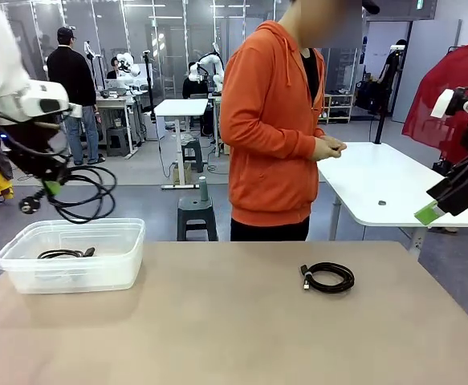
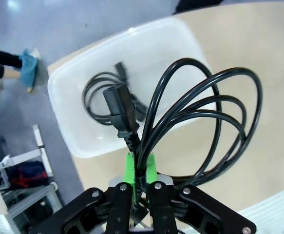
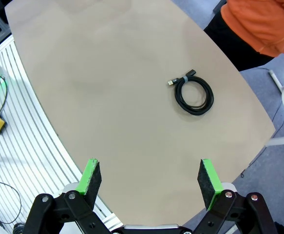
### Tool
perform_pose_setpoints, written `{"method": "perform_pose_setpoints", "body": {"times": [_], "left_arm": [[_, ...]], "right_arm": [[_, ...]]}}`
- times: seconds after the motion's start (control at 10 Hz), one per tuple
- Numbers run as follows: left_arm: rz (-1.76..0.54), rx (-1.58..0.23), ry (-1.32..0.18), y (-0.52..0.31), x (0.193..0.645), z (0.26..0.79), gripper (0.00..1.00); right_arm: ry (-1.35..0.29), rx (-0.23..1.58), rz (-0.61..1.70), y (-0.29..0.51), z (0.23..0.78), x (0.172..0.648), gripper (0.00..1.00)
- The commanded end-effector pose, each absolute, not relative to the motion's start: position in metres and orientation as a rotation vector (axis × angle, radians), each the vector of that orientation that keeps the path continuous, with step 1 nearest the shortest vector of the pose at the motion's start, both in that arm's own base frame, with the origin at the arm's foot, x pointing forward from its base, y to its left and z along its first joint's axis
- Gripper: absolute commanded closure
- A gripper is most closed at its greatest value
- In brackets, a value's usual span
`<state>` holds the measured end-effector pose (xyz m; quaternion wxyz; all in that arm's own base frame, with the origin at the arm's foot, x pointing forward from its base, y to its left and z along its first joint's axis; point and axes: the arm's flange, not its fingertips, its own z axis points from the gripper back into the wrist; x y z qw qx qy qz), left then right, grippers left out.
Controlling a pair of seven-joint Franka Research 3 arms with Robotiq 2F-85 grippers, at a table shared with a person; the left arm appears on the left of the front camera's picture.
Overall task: Organize and store the cables.
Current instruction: Place the Power Cable into the Organizing box.
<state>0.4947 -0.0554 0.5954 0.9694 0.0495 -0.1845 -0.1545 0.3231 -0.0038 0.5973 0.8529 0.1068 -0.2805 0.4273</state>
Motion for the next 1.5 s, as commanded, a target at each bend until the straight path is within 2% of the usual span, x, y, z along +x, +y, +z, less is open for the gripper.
{"method": "perform_pose_setpoints", "body": {"times": [0.0, 0.7, 1.2, 1.4], "left_arm": [[-0.282, 0.083, -0.39, -0.03, 0.517, 0.579, 0.9], [-0.251, 0.094, -0.359, -0.016, 0.516, 0.57, 0.9], [-0.122, 0.063, -0.299, 0.025, 0.57, 0.544, 0.9], [-0.102, 0.041, -0.273, 0.037, 0.595, 0.513, 0.9]], "right_arm": [[-0.589, 0.224, 0.891, -0.004, 0.596, 0.323, 0.0], [-0.589, 0.224, 0.891, -0.004, 0.596, 0.323, 0.0], [-0.589, 0.224, 0.891, -0.004, 0.596, 0.323, 0.0], [-0.589, 0.224, 0.891, -0.004, 0.596, 0.323, 0.0]]}}
